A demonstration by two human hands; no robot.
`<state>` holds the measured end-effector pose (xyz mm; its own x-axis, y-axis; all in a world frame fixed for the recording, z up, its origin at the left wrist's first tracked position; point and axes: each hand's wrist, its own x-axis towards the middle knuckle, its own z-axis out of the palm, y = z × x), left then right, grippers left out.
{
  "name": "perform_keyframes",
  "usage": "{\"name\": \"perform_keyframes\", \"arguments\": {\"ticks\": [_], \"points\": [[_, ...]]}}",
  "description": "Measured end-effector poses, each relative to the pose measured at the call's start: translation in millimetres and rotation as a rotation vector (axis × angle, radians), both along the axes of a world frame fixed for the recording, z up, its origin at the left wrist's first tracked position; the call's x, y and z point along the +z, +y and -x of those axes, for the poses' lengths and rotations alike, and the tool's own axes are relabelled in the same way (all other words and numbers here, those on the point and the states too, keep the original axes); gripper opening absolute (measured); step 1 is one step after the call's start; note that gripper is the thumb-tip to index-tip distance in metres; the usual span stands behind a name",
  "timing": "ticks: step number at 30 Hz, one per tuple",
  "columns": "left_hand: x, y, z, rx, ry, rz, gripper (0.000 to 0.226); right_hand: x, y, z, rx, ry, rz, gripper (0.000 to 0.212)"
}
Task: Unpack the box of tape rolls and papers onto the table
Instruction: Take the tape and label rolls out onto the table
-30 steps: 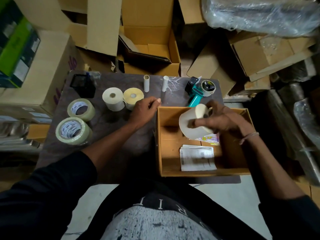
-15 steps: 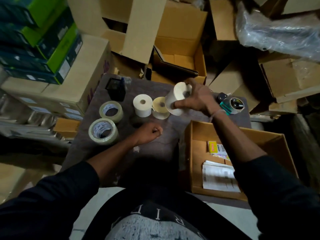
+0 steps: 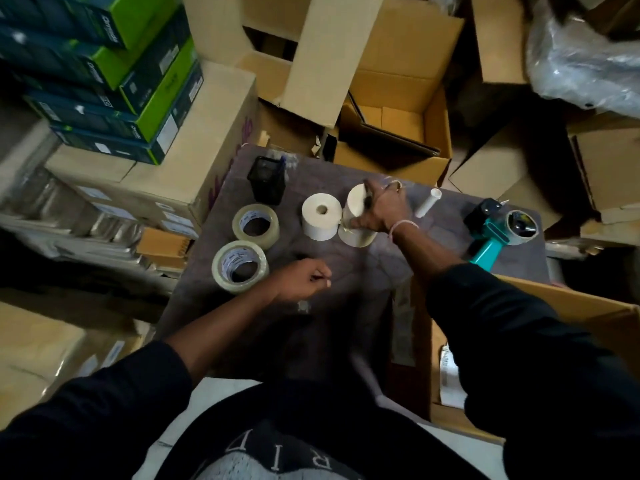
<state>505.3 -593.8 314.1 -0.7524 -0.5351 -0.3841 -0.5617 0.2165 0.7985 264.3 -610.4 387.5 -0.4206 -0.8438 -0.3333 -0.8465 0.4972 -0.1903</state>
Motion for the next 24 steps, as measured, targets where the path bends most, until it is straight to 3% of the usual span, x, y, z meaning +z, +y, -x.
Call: {"name": "perform_keyframes", "arguments": {"ticks": [9, 16, 19, 22, 24], "points": [[1, -6, 1, 0.023, -0.014, 0.015, 0.022, 11, 3, -5, -0.026, -0.066, 0.030, 0.117], [33, -52, -8, 0.428, 0.079, 0.123, 0.014, 4, 35, -57, -0.017, -0.131, 0.082, 0.108], [36, -59, -7, 0.443, 0.061, 0.120, 0.017, -27, 55, -91, -0.145, -0.188, 0.090, 0.112], [30, -58, -8, 0.420, 0.060, 0.087, 0.017, -59, 69, -115, -0.329, -0.233, 0.145, 0.100], [26, -57, -10, 0.403, 0.059, 0.070, 0.016, -75, 74, -124, -0.342, -0.186, 0.205, 0.097]]}}
